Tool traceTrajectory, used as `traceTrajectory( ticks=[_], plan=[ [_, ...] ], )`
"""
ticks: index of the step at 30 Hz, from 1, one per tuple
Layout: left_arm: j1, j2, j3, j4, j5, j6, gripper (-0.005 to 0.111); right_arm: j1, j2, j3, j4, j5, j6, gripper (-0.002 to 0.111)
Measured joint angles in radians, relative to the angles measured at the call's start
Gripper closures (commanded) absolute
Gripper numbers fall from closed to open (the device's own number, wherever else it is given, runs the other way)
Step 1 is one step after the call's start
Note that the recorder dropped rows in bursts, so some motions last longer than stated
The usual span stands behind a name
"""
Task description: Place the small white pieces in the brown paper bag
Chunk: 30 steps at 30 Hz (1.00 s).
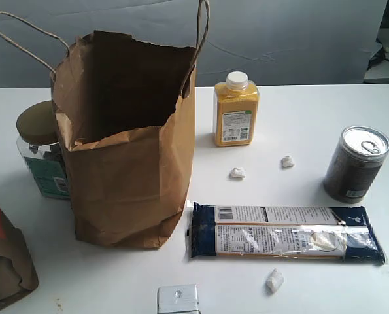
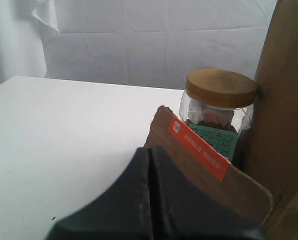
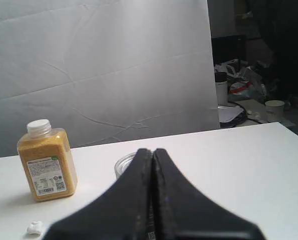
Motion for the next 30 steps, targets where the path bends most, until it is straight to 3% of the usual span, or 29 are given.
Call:
traceTrajectory(
  ticks=[5, 15, 22, 25, 30],
  plan=[
    [0.0, 0.0, 0.0, 0.0, 0.0, 0.0, 0.107, 0.0, 0.0, 0.0, 0.017, 0.0, 0.002, 0.108],
    [0.0, 0.0, 0.0, 0.0, 0.0, 0.0, 0.107, 0.0, 0.0, 0.0, 0.316, -0.034, 0.088, 0.108],
    [0.0, 0.0, 0.0, 0.0, 0.0, 0.0, 0.107, 0.052, -0.001, -0.146, 0.312, -0.053, -0.001, 0.108],
    [0.0, 0.0, 0.0, 0.0, 0.0, 0.0, 0.107, 0.085, 0.08, -0.277, 0.308, 0.087, -0.104, 0.108],
    [0.0, 0.0, 0.0, 0.0, 0.0, 0.0, 0.107, 0.121, 0.48, -0.544, 0.352, 0.501, -0.297, 0.108]
  ],
)
